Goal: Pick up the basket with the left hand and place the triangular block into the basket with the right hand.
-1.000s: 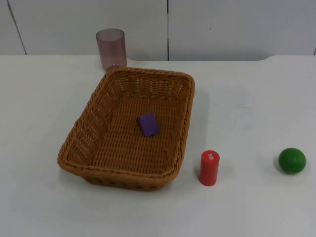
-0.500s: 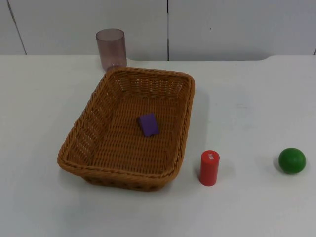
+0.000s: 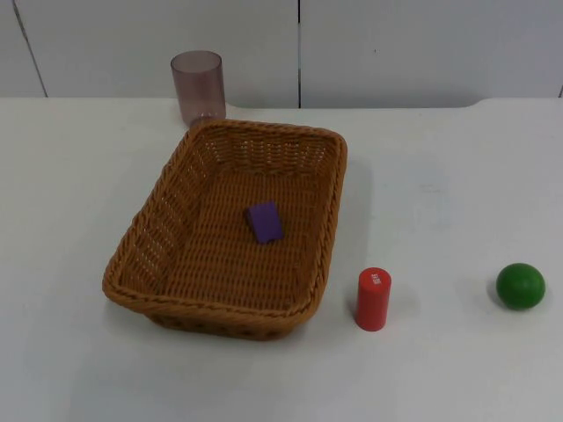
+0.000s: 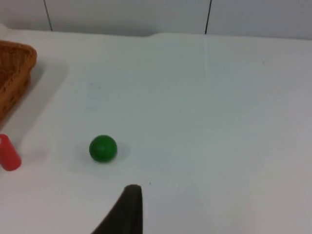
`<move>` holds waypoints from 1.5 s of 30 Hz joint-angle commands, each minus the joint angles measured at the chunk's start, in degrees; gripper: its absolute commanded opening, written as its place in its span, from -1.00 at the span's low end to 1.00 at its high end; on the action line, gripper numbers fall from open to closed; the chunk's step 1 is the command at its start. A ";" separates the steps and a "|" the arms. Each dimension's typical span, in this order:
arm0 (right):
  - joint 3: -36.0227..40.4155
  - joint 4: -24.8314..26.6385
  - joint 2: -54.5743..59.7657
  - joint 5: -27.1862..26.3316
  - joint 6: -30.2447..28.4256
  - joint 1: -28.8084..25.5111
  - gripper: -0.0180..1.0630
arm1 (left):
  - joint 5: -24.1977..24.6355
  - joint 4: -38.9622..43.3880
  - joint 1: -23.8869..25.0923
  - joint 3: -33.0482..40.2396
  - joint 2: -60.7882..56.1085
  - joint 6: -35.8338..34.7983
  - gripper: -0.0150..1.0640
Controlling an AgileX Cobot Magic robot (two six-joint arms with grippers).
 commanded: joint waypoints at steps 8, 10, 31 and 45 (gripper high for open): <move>2.15 -0.63 -0.11 -0.70 0.62 0.26 0.97 | -0.87 0.14 -0.27 0.29 -0.14 -0.55 0.98; 2.15 -0.63 -0.11 -0.70 0.62 0.26 0.97 | -0.87 0.14 -0.27 0.29 -0.14 -0.55 0.98; 2.03 0.42 -0.11 -0.70 5.35 0.26 0.97 | -0.87 0.14 -0.27 0.29 -0.14 -0.55 0.98; 2.03 1.15 -0.11 -0.70 5.33 0.26 0.97 | -0.87 0.14 -0.27 0.29 -0.14 -0.55 0.98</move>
